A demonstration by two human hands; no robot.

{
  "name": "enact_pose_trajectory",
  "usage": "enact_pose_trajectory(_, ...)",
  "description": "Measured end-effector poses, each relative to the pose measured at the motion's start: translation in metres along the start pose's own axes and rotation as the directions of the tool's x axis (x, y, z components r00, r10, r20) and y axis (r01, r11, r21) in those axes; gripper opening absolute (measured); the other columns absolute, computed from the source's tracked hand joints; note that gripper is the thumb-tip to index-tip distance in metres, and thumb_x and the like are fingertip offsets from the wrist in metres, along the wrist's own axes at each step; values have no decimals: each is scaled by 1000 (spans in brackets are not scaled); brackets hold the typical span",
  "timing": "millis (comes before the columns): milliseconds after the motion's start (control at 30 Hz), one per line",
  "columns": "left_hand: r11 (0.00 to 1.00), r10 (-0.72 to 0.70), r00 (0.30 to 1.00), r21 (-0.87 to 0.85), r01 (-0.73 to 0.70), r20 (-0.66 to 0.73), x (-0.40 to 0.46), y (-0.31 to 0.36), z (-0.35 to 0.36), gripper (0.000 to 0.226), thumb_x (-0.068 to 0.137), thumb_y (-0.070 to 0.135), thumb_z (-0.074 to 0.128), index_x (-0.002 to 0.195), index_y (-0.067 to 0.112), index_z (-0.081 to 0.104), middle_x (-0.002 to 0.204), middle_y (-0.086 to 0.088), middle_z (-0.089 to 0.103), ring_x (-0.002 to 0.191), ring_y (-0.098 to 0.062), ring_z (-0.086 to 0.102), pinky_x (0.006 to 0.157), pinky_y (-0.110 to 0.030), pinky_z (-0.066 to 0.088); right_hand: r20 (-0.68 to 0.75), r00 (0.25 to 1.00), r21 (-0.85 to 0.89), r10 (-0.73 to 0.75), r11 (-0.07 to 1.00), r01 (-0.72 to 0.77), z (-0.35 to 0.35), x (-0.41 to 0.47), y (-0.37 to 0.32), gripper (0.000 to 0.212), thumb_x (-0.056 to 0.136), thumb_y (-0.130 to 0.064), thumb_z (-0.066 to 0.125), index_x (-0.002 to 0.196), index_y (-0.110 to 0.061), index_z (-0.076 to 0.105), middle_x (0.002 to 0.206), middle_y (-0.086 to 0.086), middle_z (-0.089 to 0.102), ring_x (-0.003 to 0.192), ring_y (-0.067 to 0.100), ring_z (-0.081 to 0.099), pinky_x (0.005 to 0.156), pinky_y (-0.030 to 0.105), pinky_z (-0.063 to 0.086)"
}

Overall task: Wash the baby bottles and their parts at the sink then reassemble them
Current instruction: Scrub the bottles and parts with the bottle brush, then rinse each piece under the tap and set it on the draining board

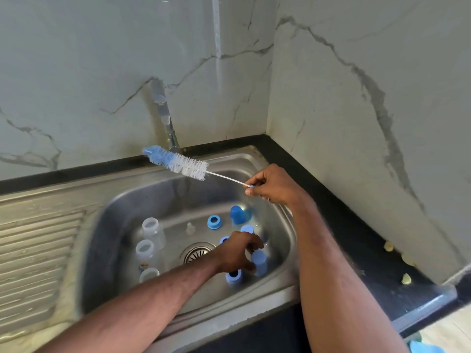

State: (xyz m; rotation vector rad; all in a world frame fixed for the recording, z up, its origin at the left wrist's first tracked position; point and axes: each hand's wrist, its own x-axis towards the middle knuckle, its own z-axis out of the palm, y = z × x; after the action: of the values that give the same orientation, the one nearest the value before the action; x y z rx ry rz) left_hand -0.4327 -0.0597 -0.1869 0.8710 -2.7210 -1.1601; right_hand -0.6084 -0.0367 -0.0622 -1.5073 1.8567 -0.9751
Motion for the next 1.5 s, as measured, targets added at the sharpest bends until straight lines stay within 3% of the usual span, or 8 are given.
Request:
enact_pose_trajectory(200, 998, -17, 977, -59, 4, -211, -26, 12, -45, 50, 64, 4, 91, 108, 13, 68, 98, -2, 68, 82, -7, 62, 71, -24, 55, -48, 998, 3, 28, 1000, -27, 6, -1, 0, 13, 79, -11, 84, 90, -18, 81, 56, -9, 68, 52, 5, 59, 47, 18, 45)
enact_pose_trajectory(300, 997, -36, 938, -73, 11, -345, -44, 16, -88, 36, 70, 3, 89, 99, 12, 70, 88, -2, 69, 72, -7, 60, 66, -12, 49, -94, 995, 18, 41, 999, -39, 10, -8, -4, 12, 79, -10, 84, 90, -15, 80, 61, -10, 68, 54, 3, 61, 48, 18, 47)
enact_pose_trajectory(467, 995, -92, 874, -66, 69, -478, -76, 29, -137, 22, 79, 8, 83, 97, 11, 71, 84, 0, 72, 67, 0, 65, 65, -12, 51, -216, 976, -108, 4, 994, -28, 13, -35, -12, 9, 79, -16, 81, 87, -20, 82, 81, -7, 75, 77, 0, 67, 80, 22, 55)
enact_pose_trajectory(567, 987, -147, 885, -126, 101, -441, -81, 45, -147, 20, 85, 4, 77, 102, 3, 69, 84, -7, 72, 64, -7, 65, 50, -10, 46, -429, 903, -203, 3, 974, -100, -2, -64, -13, 10, 77, -20, 68, 75, -21, 78, 71, -4, 71, 71, 14, 68, 71, 29, 56)
enact_pose_trajectory(700, 987, -140, 906, -126, 97, -399, -78, 67, -138, 18, 86, 11, 78, 102, 7, 69, 89, -11, 74, 67, -10, 66, 49, -12, 48, -609, 792, -292, 46, 915, -278, -29, -102, -3, 16, 72, -10, 58, 56, -14, 61, 55, 2, 60, 59, 28, 62, 58, 33, 54)
enact_pose_trajectory(900, 992, -68, 946, -123, 30, -318, -65, 101, -111, 16, 87, 14, 78, 100, 13, 69, 89, -6, 75, 70, -5, 70, 54, -16, 52, -646, 753, -450, 125, 735, -507, -47, -133, 13, 14, 90, -22, 64, 101, -13, 68, 98, 6, 73, 93, 23, 71, 81, 31, 57)
enact_pose_trajectory(1167, 994, -50, 950, -112, 17, -307, -64, 122, -111, 16, 86, 13, 78, 99, 12, 69, 85, -5, 74, 65, -2, 68, 55, -20, 51, -634, 750, -420, 187, 731, -537, -38, -143, 18, 17, 92, -20, 66, 107, -12, 67, 103, 9, 71, 97, 28, 69, 77, 35, 58)
enact_pose_trajectory(1500, 992, -84, 919, -117, 41, -385, -85, 109, -125, 12, 89, 15, 76, 98, 13, 69, 88, -6, 75, 70, -6, 70, 57, -24, 53, -616, 787, -511, -15, 768, -385, -13, -115, -13, 11, 85, -10, 62, 93, -10, 70, 90, 8, 70, 90, 29, 67, 78, 37, 54)
